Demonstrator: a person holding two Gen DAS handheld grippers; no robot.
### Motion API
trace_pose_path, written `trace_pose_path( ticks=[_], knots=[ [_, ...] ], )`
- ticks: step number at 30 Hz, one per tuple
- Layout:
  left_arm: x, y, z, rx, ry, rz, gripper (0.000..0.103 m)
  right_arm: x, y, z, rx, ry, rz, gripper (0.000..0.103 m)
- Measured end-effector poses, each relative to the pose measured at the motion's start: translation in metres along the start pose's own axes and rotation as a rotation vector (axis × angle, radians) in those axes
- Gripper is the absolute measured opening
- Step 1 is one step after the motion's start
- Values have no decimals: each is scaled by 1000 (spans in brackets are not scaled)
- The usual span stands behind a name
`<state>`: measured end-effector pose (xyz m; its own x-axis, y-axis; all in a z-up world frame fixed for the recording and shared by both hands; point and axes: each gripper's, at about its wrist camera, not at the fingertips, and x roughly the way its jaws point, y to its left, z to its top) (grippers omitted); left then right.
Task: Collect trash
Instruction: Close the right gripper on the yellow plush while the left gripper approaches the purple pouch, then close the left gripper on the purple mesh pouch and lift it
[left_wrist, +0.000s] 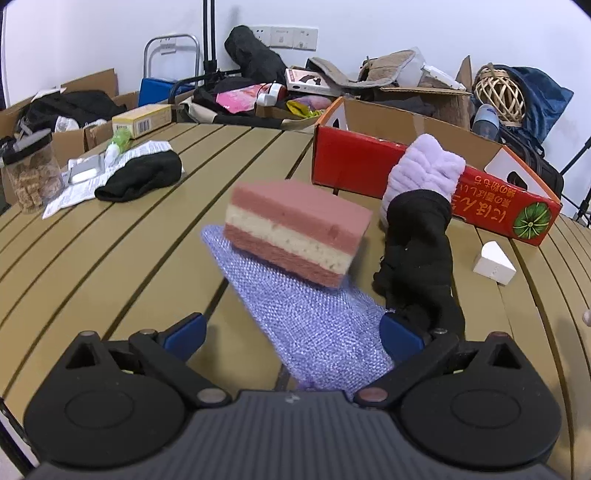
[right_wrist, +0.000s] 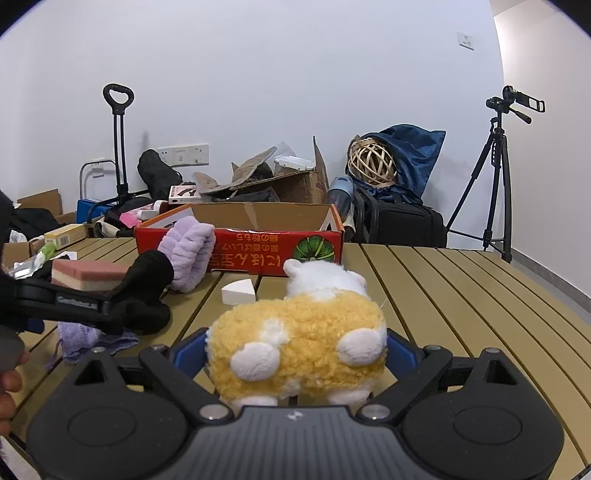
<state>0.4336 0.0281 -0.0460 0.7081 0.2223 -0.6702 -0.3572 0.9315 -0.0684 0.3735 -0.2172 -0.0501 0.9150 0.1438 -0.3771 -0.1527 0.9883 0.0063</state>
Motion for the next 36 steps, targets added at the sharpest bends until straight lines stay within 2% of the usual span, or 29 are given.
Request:
trace_pose_path(
  ticks=[4,11,13,15,24,27,36],
  knots=[
    [1,-2,-1,-17,12,-4,97,-4,-1,1,4,-11,10,95],
    [-1,-8,-1,-34,20,-19,78,-9,-6,3,27,-23,17,96],
    [-2,-9,-1,-41,21,-22,71,-11,-8,3,31,-28,19,96],
    [-4,-11,-2,-44,18,-27,57,-12,-8,4,37,-33,21,96],
    [-14,-12,-4,-20,-12,-18,25,-20,-13,4,54,-47,38,96],
    [-22,-11,-4,7,-32,-16,19,-23,-14,4,57,-52,44,96],
    [-53,-5,0,73,-87,-3,18,-31,-18,5,77,-71,61,96]
  ],
)
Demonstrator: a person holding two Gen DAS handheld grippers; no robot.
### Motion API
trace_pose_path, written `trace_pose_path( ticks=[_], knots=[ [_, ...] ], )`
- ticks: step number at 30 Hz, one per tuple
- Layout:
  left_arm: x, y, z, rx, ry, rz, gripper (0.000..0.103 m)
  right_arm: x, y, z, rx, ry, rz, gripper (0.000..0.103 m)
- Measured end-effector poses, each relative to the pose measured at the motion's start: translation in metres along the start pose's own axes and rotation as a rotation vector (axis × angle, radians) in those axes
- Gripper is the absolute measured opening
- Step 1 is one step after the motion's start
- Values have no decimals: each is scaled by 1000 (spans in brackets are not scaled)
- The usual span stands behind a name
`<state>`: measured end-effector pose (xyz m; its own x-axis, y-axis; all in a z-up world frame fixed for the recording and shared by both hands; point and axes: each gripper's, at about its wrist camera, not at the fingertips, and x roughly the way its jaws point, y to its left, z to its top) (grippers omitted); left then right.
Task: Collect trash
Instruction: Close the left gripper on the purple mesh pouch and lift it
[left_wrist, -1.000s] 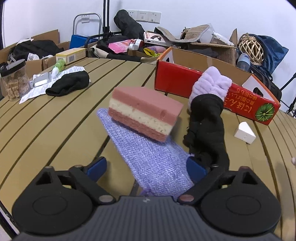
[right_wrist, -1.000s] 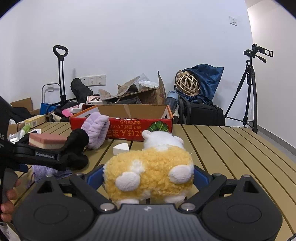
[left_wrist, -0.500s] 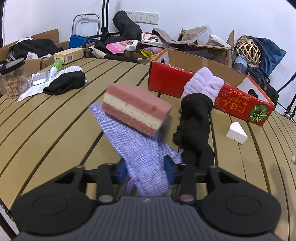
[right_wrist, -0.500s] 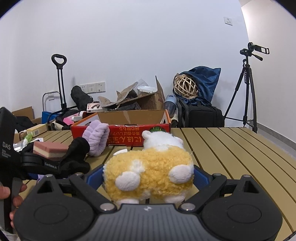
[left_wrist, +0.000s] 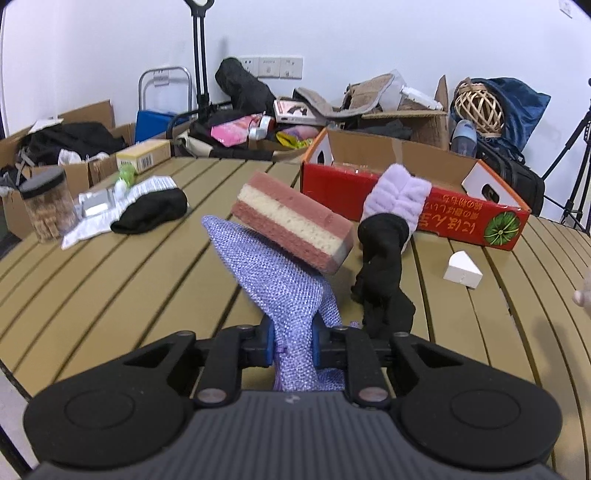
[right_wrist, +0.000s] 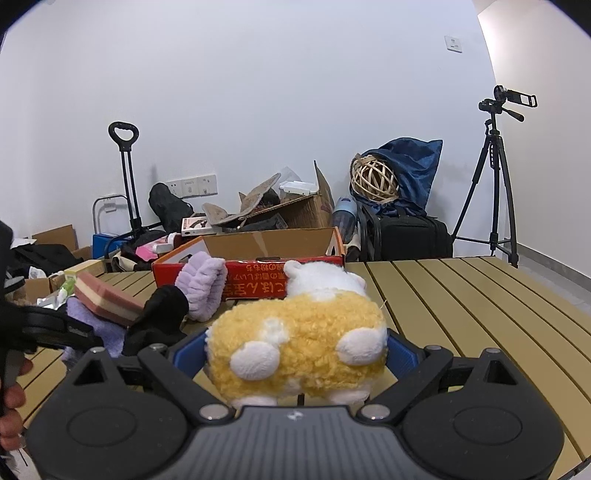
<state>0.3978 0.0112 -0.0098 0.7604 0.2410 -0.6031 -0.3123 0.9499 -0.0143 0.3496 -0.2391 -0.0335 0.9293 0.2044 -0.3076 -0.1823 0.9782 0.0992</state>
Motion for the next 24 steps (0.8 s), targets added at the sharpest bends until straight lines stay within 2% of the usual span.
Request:
trace_pose_path(
  ticks=[7,14,18,24],
  knots=[
    [-23,-12,5,162,-40,75,18,-4,-1,0,9,-6,17,96],
    [-38,-29,-7,319,-56,130,18,-9,-5,1,23,-15,26,96],
    [-42,-31,-12,349,-64,148,18,-11,-6,2,30,-18,30,96],
    [-45,-25,-12,322,-46,150,19,-14,-6,2,26,-17,40,96]
  ],
)
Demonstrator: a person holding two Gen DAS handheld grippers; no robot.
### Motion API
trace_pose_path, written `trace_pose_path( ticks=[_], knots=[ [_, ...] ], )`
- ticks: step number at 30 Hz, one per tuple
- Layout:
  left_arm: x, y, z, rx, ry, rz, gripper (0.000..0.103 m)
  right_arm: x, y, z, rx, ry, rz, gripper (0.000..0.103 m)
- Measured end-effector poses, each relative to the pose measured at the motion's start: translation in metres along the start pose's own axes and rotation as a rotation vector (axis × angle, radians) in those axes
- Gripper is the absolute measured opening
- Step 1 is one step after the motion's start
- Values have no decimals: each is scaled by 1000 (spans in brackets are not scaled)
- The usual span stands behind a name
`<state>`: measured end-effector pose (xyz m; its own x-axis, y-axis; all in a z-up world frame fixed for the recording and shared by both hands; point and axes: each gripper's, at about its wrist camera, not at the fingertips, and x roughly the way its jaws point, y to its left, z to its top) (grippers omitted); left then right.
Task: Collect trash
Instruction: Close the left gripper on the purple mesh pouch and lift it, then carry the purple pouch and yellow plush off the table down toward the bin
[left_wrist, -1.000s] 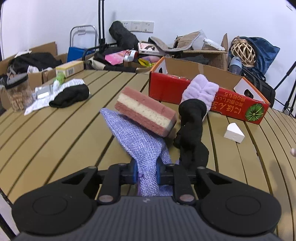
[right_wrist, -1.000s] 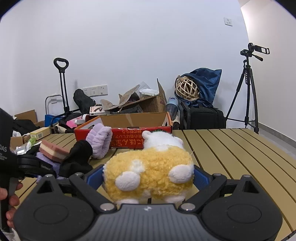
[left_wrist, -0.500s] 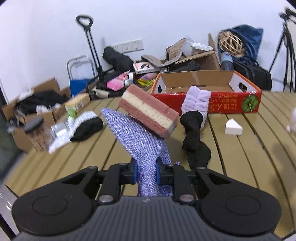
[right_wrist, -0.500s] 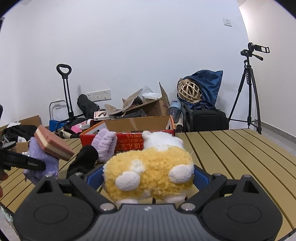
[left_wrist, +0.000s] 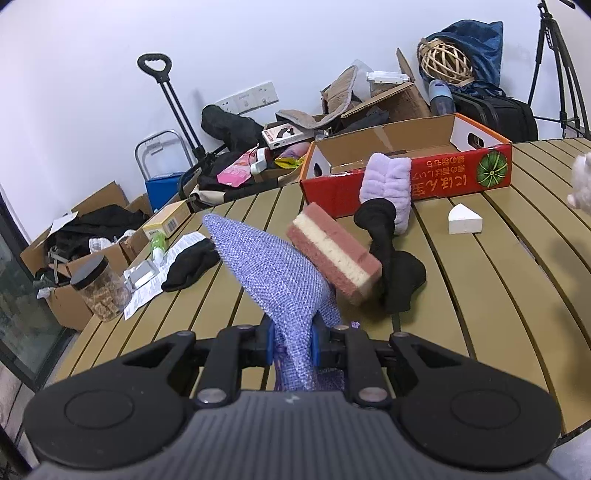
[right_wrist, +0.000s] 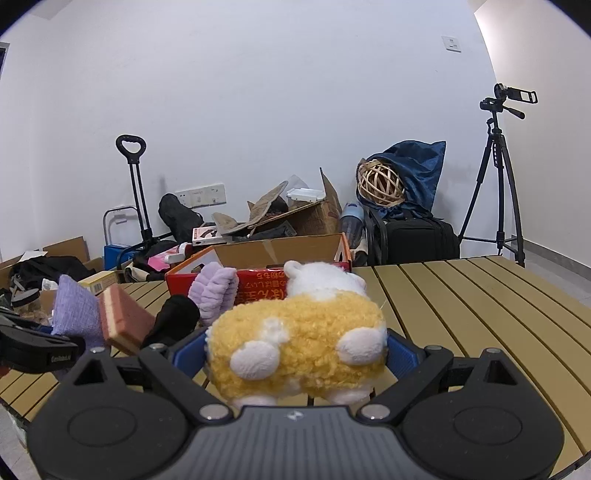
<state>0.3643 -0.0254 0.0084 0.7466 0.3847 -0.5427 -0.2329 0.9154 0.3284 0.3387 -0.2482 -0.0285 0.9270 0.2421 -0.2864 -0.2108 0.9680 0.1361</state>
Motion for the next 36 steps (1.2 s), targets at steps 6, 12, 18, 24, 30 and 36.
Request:
trace_pose_path(
  ticks=[6,12,18,24,30,36],
  knots=[
    [-12,14,-6,-39,2,-13,19,-1,2,-3,-20,13,10,96],
    [-28,27,-21,-69,13,-43,19,-9,10,-12,-60,27,21,96],
    [-46,41,-34,-99,9,-73,18,-26,18,-24,-96,25,25,96],
    [-56,51,-44,-122,12,-91,19,-43,22,-34,-104,17,28,96],
    [-52,58,-50,-141,32,-96,19,-55,26,-47,-103,21,34,96],
    [-47,70,-57,-164,55,-77,18,-69,26,-63,-83,38,35,96]
  ],
)
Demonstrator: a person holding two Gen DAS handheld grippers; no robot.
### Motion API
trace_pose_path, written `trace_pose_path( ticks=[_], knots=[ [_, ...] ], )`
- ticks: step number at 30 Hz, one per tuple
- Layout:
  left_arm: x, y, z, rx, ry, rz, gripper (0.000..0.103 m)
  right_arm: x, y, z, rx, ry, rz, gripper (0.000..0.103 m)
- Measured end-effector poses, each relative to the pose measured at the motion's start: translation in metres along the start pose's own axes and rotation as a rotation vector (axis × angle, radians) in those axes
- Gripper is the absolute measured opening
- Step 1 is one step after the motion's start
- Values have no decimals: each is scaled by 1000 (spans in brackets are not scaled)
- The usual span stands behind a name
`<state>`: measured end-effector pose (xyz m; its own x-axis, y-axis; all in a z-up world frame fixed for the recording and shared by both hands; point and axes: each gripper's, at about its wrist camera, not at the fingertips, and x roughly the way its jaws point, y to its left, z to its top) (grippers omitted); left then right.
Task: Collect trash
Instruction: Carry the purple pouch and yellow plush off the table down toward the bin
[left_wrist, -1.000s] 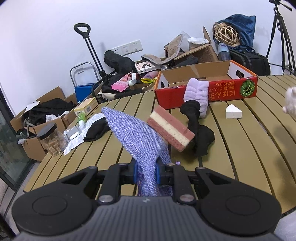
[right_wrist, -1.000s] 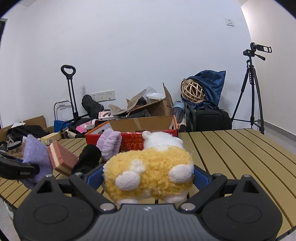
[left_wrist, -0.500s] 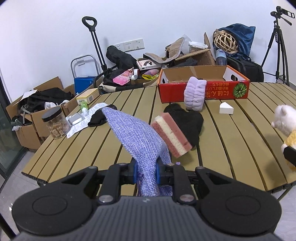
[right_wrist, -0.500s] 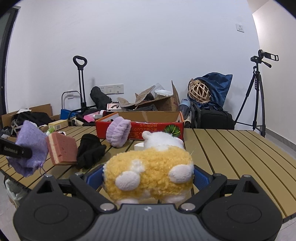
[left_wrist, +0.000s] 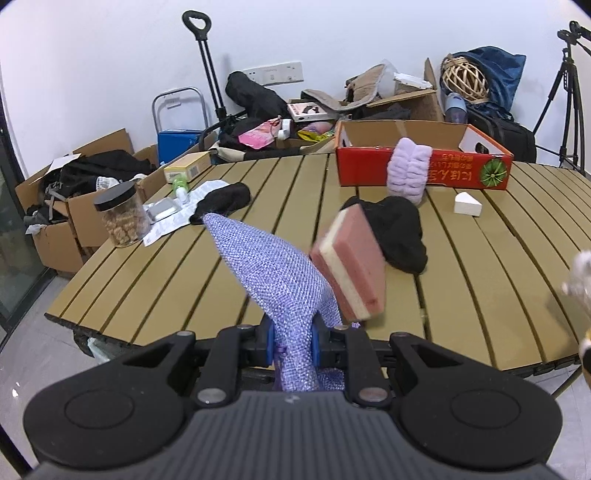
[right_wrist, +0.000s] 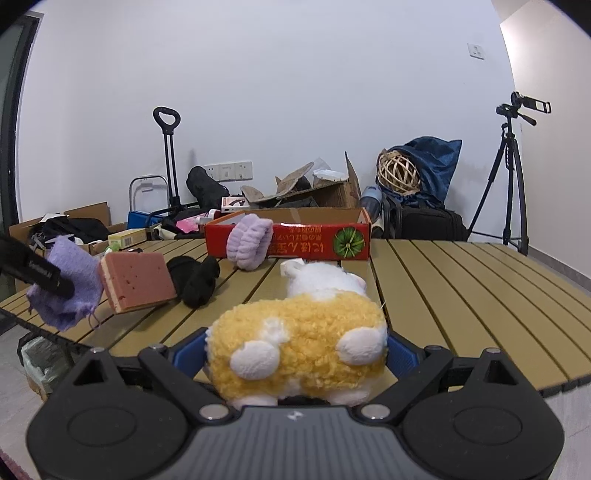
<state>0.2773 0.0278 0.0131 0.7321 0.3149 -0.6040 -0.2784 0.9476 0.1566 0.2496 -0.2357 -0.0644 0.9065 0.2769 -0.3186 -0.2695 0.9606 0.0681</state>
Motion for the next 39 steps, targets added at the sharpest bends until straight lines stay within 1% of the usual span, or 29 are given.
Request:
trace_pose_path(
  ticks=[6,13,18,23,30,39],
  knots=[
    [-1,17,-8,-14,8,12,18,-10,1,-16,26,27,8,96],
    [-5,31,-20,-31,15,-7,18,-20,8,-30,33,38,17,96],
    [-16,38,-29,-30,5,-33,18,-29,18,-37,16,47,21,96],
    [-27,41,-50,-17,9,-76,18,-41,29,-47,-13,65,18,96],
    [-35,44,-83,-17,45,-134,18,-48,38,-66,-50,146,14,96],
    [-33,41,-114,-4,92,-170,18,-51,43,-94,-70,257,-9,96]
  ],
)
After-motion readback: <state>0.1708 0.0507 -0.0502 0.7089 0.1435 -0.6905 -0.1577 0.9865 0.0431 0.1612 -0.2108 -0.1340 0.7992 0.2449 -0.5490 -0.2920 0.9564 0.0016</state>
